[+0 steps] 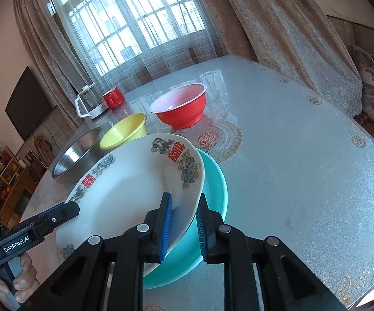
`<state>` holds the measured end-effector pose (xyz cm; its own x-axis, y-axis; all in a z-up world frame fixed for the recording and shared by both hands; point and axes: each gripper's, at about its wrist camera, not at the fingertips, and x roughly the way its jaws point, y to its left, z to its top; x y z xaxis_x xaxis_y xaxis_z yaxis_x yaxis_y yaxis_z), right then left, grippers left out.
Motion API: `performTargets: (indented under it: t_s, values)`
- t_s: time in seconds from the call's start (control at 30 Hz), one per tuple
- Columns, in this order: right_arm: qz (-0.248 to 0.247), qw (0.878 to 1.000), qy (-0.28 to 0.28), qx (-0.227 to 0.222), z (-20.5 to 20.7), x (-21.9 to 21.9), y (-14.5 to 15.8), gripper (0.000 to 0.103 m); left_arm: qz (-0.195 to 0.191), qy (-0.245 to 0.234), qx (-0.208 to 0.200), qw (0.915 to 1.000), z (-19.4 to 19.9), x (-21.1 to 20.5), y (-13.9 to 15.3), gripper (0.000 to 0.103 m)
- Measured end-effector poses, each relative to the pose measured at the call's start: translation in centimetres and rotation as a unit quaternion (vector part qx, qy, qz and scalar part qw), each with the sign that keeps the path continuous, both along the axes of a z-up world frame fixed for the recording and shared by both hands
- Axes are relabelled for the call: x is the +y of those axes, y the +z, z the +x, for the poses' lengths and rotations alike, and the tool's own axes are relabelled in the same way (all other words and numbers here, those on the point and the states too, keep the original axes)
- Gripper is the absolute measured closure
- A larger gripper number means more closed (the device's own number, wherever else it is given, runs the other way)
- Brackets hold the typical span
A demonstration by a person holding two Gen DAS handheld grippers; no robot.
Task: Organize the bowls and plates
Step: 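Lower the large plate onto the flowered plate with the right gripper, then open the right gripper and release the large plate on the stack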
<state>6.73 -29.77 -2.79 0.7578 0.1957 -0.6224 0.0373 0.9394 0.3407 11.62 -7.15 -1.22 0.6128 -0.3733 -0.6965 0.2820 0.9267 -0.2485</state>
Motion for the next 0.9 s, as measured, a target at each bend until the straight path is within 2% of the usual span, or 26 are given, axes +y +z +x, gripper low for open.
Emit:
performTargets:
  t_s: [0.37,0.5,0.6,0.77,0.9]
  values:
    - [0.002,1.000,-0.007,0.007,-0.1,0.2,-0.1,0.083,0.013,0.018,0.004,0.9998,-0.8,1.0,-0.5,0.055]
    - [0.011,1.000,-0.014,0.017,-0.1,-0.2,-0.4,0.073,0.003,0.030,0.005,0.9995,-1.1,1.9,-0.5,0.048]
    - [0.013,1.000,-0.020,0.018,-0.5,-0.4,-0.3,0.069,-0.005,0.037,0.005,0.9993,-1.4,2.8,-0.5,0.043]
    - [0.002,0.999,-0.045,0.002,-1.4,-1.0,0.8,0.066,-0.002,0.052,-0.011,0.9986,-2.1,4.2,0.0,0.039]
    - [-0.006,0.998,-0.064,-0.019,-1.9,-1.2,2.2,0.064,0.026,0.070,-0.013,0.9971,-2.3,5.4,-0.1,0.037]
